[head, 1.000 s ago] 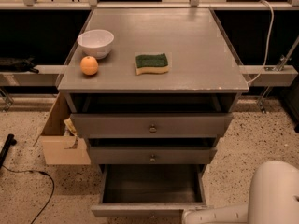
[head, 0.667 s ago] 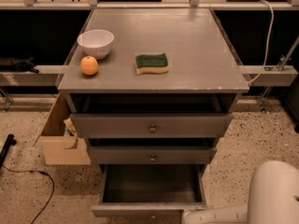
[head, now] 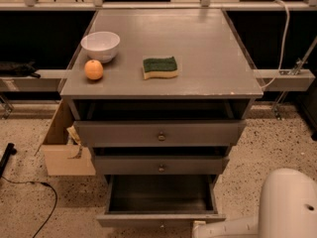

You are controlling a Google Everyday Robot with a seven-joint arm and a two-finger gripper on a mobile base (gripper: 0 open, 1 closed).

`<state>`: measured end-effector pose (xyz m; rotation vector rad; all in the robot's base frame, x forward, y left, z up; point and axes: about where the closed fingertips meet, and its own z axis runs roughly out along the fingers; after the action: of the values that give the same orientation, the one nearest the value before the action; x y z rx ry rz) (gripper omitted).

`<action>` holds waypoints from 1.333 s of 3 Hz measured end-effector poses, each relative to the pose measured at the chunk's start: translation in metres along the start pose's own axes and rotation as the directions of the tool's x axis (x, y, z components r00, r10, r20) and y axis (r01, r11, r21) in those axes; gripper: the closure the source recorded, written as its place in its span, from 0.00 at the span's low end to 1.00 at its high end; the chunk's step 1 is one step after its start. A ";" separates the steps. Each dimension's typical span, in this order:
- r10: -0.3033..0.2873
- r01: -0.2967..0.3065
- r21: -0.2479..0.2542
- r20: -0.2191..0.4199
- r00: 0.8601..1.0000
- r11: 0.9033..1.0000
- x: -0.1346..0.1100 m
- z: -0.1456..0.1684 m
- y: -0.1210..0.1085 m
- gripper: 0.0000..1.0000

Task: Close bottom drawer

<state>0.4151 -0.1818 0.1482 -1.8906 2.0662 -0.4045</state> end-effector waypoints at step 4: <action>0.019 -0.019 -0.004 -0.054 0.998 1.000 -0.006 0.014 -0.031 0.19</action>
Offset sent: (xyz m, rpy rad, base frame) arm 0.1038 -0.0005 0.0075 -0.1195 -0.0015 -0.0851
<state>0.4498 -0.1783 0.1483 -1.8808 2.1196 -0.4508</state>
